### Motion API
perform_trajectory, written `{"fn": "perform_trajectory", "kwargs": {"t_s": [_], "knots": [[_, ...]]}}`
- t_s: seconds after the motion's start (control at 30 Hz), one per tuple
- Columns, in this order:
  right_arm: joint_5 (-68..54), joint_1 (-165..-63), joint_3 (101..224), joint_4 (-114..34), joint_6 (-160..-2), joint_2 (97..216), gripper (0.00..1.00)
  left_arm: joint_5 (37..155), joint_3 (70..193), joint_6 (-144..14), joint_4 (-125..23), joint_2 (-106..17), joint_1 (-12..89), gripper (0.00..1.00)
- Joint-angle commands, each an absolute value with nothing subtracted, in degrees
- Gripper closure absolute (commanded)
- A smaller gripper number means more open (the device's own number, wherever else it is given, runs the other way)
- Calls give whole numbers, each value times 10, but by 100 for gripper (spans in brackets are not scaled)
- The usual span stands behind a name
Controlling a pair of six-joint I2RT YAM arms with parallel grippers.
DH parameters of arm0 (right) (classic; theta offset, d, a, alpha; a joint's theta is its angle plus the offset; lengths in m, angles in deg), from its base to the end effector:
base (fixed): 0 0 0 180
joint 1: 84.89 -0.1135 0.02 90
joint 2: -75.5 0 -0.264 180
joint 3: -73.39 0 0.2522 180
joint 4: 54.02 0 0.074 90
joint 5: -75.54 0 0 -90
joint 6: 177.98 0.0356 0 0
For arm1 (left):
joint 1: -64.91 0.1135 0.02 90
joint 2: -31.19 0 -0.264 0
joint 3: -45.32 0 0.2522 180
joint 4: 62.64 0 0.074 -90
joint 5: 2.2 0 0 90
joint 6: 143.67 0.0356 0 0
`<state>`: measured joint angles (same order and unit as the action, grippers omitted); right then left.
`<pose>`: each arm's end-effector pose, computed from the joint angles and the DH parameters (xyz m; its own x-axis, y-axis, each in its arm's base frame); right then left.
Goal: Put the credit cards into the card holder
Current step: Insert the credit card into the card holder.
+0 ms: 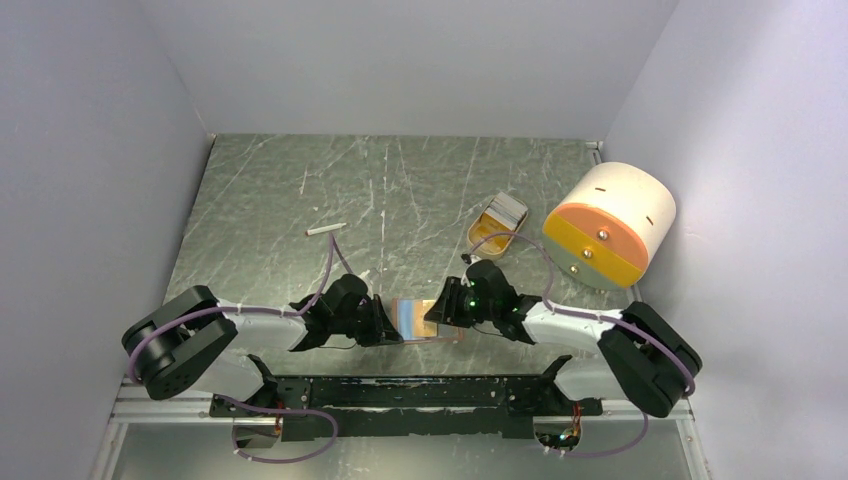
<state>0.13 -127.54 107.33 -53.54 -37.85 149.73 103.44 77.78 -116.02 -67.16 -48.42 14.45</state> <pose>0.1578 0.1575 0.1337 -0.9188 0.1635 -0.3592 -0.1416 0.7130 0.6867 0.1349 -0.1785 0.1149 -0.9698 -0.1652 -0.1797 0.0213 0.6762 -0.7365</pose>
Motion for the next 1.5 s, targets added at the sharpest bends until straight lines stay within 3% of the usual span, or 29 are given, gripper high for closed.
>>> {"fn": "perform_trajectory", "kwargs": {"t_s": [0.0, 0.13, 0.6, 0.83, 1.07, 1.23, 1.47], "knots": [[-65, -1274, 1092, -418, -427, 1471, 58, 1031, 785, -1150, -680, -477, 145, 89], [-67, -1274, 1096, -418, -426, 1471, 60, 1034, 787, -1150, -683, -480, 144, 90], [-8, -1276, 1097, -522, -399, 1516, 81, 1037, 785, -1150, -689, -473, 145, 89], [8, -1280, 1093, -553, -387, 1532, 85, 1043, 787, -1152, -697, -481, 145, 90], [20, -1284, 1106, -569, -396, 1557, 84, 1044, 787, -1151, -697, -478, 145, 90], [17, -1284, 1120, -547, -411, 1562, 74, 1048, 788, -1150, -696, -476, 145, 89], [-10, -1284, 1118, -517, -415, 1528, 64, 1065, 781, -1158, -721, -461, 145, 76]]}}
